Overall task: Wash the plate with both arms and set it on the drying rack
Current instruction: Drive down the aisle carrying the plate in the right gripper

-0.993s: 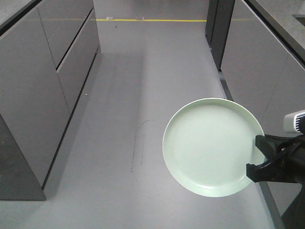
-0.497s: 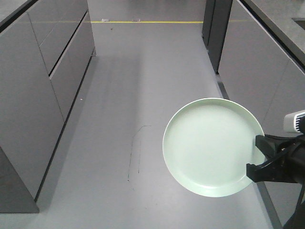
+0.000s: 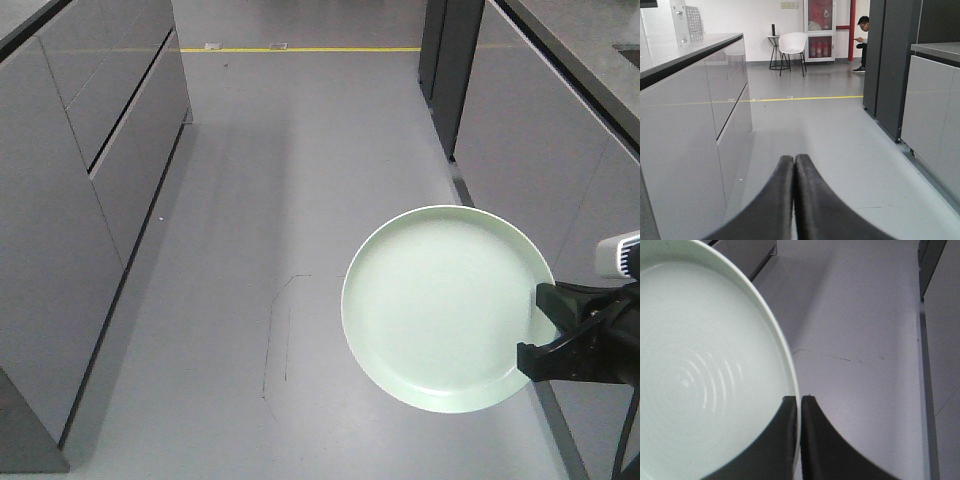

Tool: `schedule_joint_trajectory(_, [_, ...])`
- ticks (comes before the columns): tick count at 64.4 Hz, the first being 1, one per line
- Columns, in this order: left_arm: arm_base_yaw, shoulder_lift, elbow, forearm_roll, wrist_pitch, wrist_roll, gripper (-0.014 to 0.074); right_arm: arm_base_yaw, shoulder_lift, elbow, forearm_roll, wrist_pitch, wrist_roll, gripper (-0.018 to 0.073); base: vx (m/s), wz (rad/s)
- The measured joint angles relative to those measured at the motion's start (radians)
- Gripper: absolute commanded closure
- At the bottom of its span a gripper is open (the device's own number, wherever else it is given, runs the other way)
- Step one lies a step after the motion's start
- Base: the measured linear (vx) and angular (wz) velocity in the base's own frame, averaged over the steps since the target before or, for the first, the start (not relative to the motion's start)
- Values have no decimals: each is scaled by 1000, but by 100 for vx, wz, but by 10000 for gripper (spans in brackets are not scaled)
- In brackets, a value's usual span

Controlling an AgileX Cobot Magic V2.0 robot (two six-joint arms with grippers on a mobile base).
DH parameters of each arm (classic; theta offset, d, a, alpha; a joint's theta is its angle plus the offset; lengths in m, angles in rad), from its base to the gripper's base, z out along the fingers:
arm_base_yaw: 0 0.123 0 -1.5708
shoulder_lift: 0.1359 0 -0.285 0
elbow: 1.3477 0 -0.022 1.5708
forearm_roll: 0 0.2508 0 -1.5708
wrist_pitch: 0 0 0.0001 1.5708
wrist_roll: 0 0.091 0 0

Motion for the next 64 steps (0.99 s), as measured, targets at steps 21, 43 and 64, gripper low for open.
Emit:
schedule_joint_trajectory(21, [0,0,0,0,0,0,602,0,0,0,0,0,0,567,12,-2])
schedule_joint_trajectory(43, [0,0,0,0,0,0,602,0,0,0,0,0,0,567,12,-2])
schedule_joint_trajectory(64, [0,0,0,0,0,0,602,0,0,0,0,0,0,567,11,-1])
